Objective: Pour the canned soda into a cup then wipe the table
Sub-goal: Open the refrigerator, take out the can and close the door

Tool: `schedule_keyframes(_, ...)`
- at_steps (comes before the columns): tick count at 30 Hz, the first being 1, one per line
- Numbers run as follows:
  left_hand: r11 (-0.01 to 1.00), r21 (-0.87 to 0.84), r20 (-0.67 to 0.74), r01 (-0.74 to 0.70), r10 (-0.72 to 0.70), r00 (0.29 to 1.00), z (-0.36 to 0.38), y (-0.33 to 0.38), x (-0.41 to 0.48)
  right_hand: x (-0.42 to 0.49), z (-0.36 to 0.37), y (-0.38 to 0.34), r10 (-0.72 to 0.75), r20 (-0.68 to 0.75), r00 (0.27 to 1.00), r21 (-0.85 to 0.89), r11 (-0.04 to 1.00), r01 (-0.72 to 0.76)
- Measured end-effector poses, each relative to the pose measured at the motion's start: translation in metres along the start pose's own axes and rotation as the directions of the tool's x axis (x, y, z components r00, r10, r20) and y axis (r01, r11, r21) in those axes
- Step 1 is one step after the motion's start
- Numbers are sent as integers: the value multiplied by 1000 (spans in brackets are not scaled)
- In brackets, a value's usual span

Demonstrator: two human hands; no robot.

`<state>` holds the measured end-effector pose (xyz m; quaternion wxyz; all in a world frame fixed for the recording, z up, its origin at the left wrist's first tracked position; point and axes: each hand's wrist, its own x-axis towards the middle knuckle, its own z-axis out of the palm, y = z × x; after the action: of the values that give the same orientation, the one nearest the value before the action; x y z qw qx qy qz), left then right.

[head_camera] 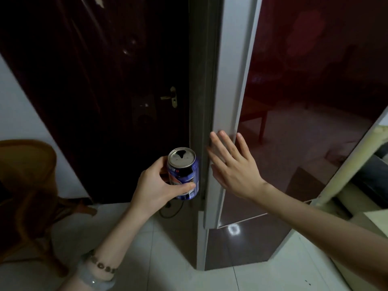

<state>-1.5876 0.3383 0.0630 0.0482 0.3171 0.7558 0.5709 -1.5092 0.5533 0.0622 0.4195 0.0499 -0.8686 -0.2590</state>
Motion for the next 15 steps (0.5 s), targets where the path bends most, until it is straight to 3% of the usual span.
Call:
schedule_keyframes(8, 991, -74, 245, -116, 130, 961, -23, -21, 84, 24, 37, -8, 93, 50, 994, -104, 991, -87)
schedule_keyframes(15, 974, -127, 446, -190, 227, 866, -44, -38, 139, 41, 51, -8, 138, 201, 970, -207, 974, -95)
